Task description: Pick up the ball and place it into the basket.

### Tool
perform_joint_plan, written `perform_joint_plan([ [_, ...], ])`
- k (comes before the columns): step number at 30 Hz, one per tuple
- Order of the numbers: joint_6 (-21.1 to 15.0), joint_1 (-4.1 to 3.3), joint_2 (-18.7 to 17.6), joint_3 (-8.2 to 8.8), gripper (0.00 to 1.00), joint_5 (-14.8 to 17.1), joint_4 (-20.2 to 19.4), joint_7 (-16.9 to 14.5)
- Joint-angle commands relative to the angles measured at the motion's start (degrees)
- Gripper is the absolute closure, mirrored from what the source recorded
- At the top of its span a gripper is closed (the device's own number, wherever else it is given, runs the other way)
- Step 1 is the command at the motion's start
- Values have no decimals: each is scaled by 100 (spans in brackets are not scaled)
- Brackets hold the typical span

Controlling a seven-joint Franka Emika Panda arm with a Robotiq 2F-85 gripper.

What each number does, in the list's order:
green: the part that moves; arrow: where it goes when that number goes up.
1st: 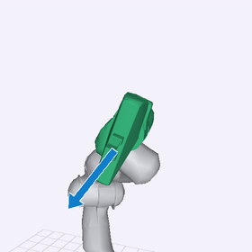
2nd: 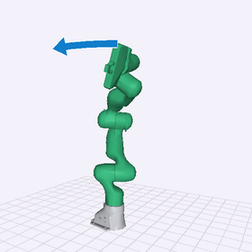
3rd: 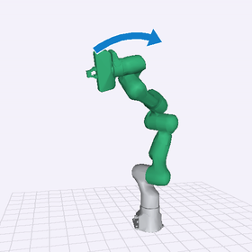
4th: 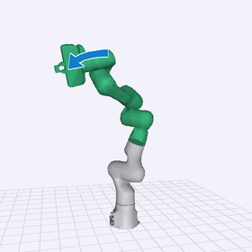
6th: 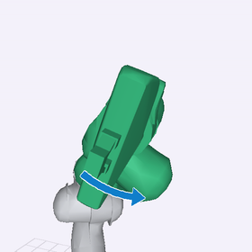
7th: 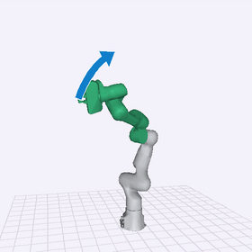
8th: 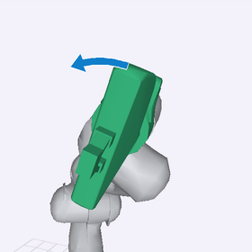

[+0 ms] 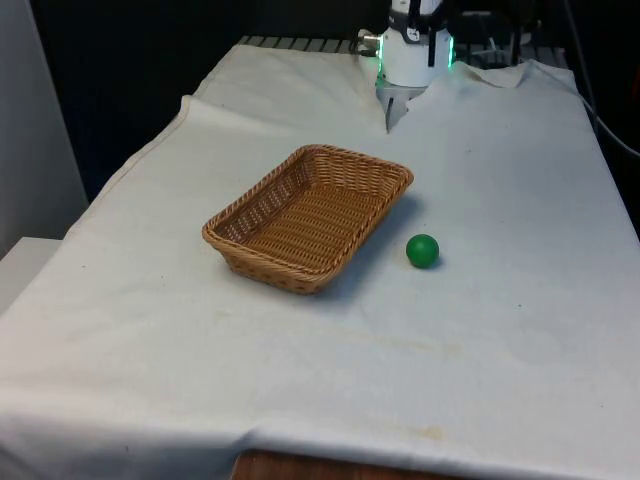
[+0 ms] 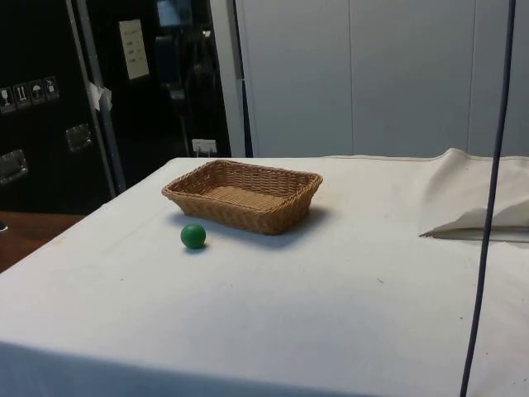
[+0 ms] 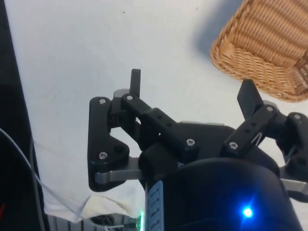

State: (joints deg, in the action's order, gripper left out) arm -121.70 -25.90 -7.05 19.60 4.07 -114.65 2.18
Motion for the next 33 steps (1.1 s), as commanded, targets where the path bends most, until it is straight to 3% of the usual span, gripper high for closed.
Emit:
perform_joint_plan([
  [1, -115, -6, -40, -23, 0, 80, -40, -23],
  [5, -258, 0, -143, -57, 0, 97, -109, -40],
  [14, -733, 17, -453, -138, 0, 458, -218, -298],
  [15, -647, 0, -430, -109, 0, 361, -195, -223],
  [21, -957, 40, -619, -126, 0, 699, -183, -653],
  [24, -957, 29, -636, -97, 0, 670, -189, -665],
  [25, -1089, 74, -710, -120, 0, 825, -189, -877],
  [33, -1364, 132, -1031, -11, 0, 1197, -189, -1478],
])
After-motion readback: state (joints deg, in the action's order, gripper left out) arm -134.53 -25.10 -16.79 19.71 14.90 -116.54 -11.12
